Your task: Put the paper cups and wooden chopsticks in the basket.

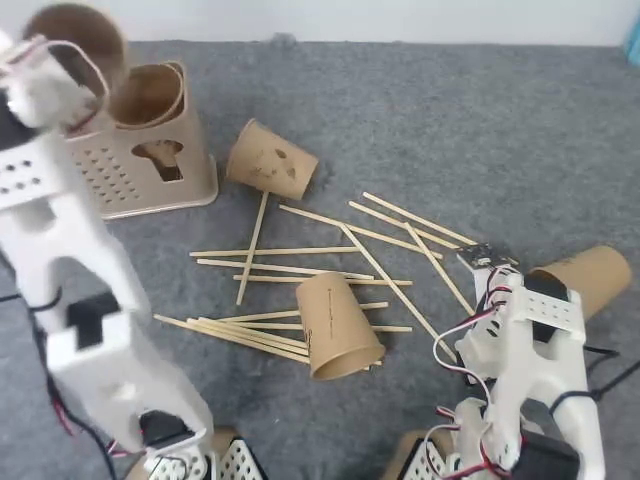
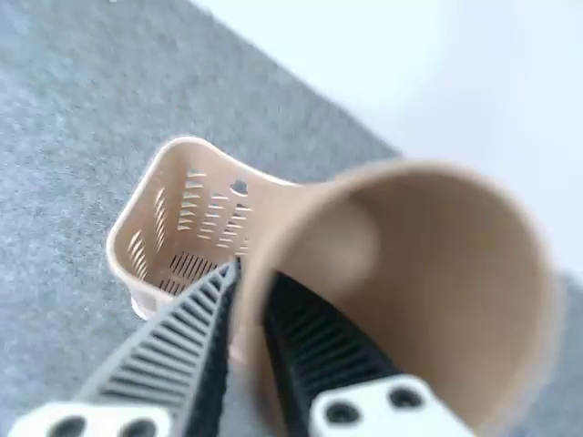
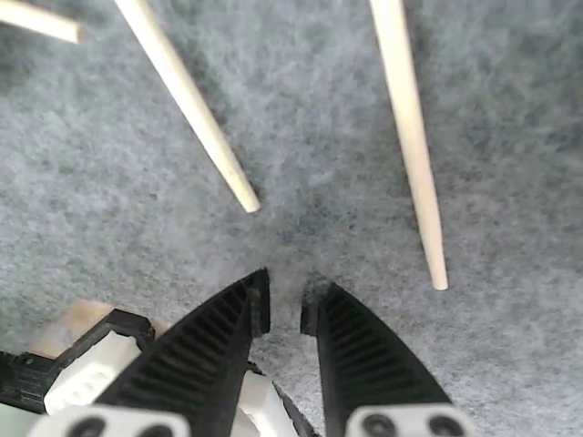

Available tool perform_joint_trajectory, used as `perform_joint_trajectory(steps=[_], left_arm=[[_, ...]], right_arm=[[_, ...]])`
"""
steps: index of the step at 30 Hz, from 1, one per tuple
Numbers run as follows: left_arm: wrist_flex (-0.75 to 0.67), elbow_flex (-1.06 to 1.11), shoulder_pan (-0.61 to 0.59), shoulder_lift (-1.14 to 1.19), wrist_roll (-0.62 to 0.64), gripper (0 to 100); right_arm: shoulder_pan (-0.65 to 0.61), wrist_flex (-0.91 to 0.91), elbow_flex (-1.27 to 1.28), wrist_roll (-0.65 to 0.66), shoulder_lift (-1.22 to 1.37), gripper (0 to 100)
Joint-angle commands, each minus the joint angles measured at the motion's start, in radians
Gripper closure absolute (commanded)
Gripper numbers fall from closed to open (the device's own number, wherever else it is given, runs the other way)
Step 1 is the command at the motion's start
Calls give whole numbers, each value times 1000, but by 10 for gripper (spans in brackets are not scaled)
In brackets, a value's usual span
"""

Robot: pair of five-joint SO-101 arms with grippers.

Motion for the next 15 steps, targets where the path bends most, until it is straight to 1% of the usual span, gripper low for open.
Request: perform_joint_trajectory(steps=[1, 4, 8, 15], left_arm=[[25, 177, 48, -164, -66, 988], [2, 220, 81, -143, -64, 988], [-32, 170, 101, -64, -41, 988], [-6, -107, 97, 43, -20, 988]], right_arm=[[-7, -12, -9, 14, -36, 929], [-7, -12, -9, 14, -36, 929], [-7, -10, -9, 14, -36, 929], [-7, -10, -9, 14, -36, 929]])
